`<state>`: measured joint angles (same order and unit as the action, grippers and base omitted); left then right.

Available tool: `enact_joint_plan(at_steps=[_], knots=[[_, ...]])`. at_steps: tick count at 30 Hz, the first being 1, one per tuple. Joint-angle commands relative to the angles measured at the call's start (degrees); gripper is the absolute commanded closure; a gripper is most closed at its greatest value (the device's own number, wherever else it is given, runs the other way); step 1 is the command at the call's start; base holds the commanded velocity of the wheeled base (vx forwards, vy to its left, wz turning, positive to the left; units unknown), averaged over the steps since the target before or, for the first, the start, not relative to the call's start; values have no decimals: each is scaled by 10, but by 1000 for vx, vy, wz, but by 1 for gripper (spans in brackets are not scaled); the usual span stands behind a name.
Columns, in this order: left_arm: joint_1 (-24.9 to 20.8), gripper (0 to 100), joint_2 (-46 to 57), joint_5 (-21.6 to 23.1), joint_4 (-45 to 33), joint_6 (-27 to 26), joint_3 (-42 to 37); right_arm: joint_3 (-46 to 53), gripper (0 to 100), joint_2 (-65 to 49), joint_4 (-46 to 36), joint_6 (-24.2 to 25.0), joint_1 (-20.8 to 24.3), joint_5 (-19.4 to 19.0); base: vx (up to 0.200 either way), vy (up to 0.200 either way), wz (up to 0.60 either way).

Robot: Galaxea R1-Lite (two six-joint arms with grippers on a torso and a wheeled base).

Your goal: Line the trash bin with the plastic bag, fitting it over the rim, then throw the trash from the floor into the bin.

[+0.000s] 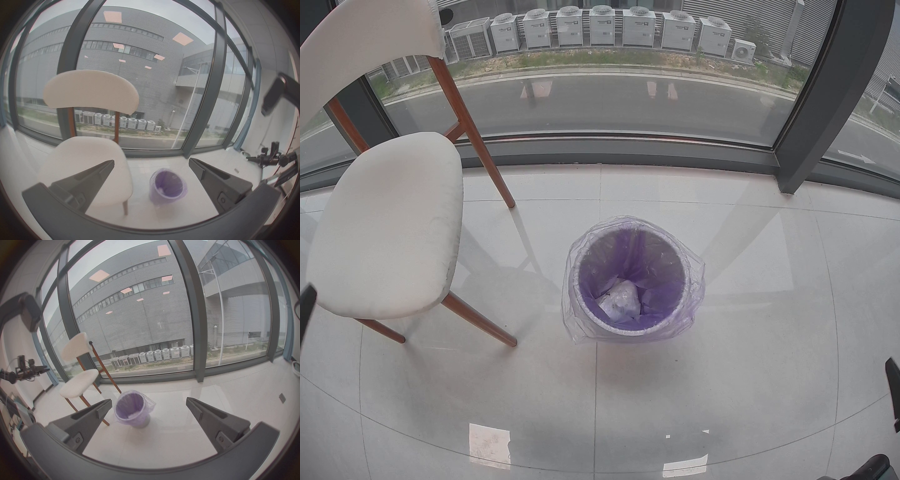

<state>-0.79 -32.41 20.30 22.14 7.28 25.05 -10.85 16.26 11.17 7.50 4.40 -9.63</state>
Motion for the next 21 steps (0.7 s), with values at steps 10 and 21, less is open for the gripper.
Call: enact_joint_plan(at_steps=[10,21], knots=[[70,0,266,-209,-221,-69,-251,101,0,-155,-134,-74,-44,91,0,0,0],[-32,0,266,-194,-224,-80,-251,108,0,-163,-110,-74,-44,90,0,0,0]])
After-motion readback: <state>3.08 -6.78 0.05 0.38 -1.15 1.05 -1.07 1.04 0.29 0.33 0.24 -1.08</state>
